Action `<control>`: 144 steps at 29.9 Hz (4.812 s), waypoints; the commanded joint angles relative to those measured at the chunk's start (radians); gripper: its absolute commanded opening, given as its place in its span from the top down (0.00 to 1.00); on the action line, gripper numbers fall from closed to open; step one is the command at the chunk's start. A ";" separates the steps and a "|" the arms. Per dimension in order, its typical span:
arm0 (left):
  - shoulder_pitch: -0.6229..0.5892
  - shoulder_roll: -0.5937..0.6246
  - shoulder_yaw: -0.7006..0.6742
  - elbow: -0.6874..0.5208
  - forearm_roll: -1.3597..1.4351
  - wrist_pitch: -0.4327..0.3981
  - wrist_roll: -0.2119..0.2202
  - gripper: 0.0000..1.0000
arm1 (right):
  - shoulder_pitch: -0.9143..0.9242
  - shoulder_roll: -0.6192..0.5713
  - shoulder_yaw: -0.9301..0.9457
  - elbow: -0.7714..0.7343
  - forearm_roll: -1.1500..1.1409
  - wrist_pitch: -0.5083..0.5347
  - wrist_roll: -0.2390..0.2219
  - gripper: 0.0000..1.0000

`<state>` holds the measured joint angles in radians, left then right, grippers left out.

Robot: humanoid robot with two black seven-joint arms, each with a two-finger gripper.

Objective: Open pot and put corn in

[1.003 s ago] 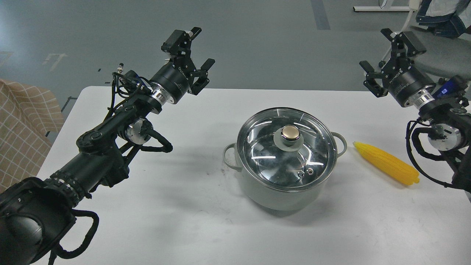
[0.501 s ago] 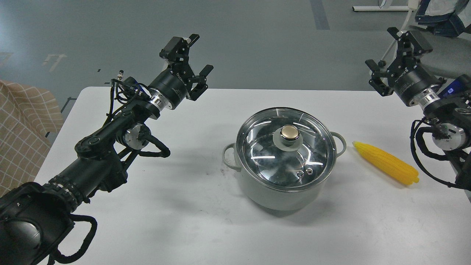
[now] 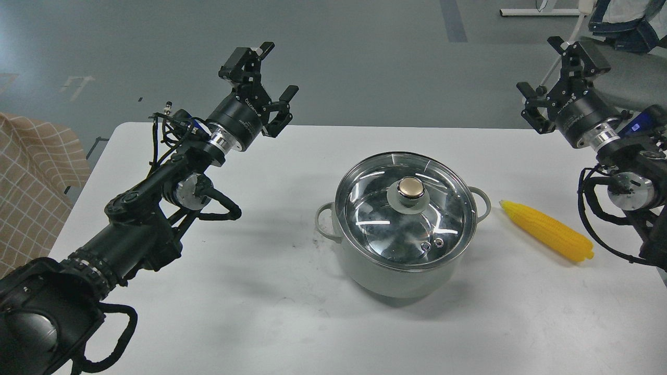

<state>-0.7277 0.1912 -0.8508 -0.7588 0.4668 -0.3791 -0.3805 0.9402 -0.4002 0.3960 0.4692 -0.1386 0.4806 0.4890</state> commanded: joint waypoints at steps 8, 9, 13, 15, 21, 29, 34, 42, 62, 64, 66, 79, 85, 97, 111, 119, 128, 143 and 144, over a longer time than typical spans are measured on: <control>0.004 -0.009 -0.033 -0.004 0.001 -0.060 -0.005 0.02 | -0.003 0.001 0.015 -0.014 0.008 0.008 0.000 0.00; 0.005 -0.010 -0.034 -0.004 0.001 -0.060 -0.005 0.02 | -0.003 0.001 0.015 -0.014 0.010 0.008 0.000 0.00; 0.021 -0.009 -0.040 -0.016 0.001 -0.057 -0.003 0.02 | -0.007 0.001 0.014 -0.014 0.010 0.008 0.000 0.00; 0.021 -0.009 -0.044 -0.016 0.001 -0.057 -0.003 0.02 | -0.009 0.000 0.014 -0.014 0.008 0.008 0.000 0.00; 0.024 -0.012 -0.048 -0.022 0.001 -0.057 -0.003 0.02 | -0.011 0.000 0.015 -0.014 0.008 0.008 0.000 0.00; 0.024 -0.022 -0.047 -0.024 0.004 -0.049 -0.003 0.02 | -0.011 0.001 0.014 -0.014 0.008 0.008 0.000 0.00; 0.021 -0.006 -0.037 -0.097 0.068 -0.038 -0.005 0.02 | -0.011 -0.005 0.014 -0.014 0.007 0.008 0.000 0.00; 0.014 0.080 -0.039 -0.321 0.427 -0.034 -0.005 0.02 | -0.017 -0.012 0.012 -0.021 0.005 0.008 0.000 0.00; -0.164 0.099 0.180 -0.659 1.590 0.098 -0.029 0.02 | -0.057 -0.071 0.014 -0.003 0.008 0.008 0.000 0.00; -0.193 0.097 0.278 -0.643 1.667 0.149 -0.029 0.02 | -0.072 -0.080 0.015 0.005 0.008 0.008 0.000 0.00; -0.194 0.096 0.308 -0.630 1.715 0.158 -0.029 0.02 | -0.081 -0.089 0.015 0.019 0.008 0.008 0.000 0.00; -0.173 0.019 0.406 -0.447 1.715 0.181 -0.060 0.03 | -0.123 -0.129 0.029 0.080 0.008 0.008 0.000 0.00; -0.165 0.010 0.417 -0.416 1.715 0.183 -0.058 0.05 | -0.124 -0.129 0.029 0.085 0.008 0.008 0.000 0.00; -0.137 0.019 0.417 -0.401 1.715 0.184 -0.051 0.40 | -0.130 -0.129 0.029 0.092 0.008 0.008 0.000 0.00; -0.249 0.066 0.357 -0.462 1.715 0.218 -0.032 0.95 | -0.141 -0.129 0.030 0.104 0.008 0.008 0.000 0.00; -0.309 0.457 0.355 -0.688 1.652 0.204 -0.037 0.93 | -0.141 -0.129 0.037 0.104 0.008 0.008 0.000 0.00; -0.035 0.835 0.358 -0.780 1.552 0.479 -0.072 0.92 | -0.142 -0.126 0.037 0.103 0.007 0.008 0.000 0.00; 0.415 0.726 0.318 -0.380 1.572 0.868 -0.108 0.92 | -0.146 -0.127 0.037 0.103 0.007 0.008 0.000 0.00; 0.430 0.694 0.318 -0.325 1.569 0.868 -0.108 0.92 | -0.146 -0.126 0.037 0.101 0.007 0.008 0.000 0.00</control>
<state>-0.3453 0.9581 -0.5337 -1.2221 2.0378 0.4604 -0.4843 0.7945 -0.5274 0.4326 0.5721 -0.1319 0.4886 0.4888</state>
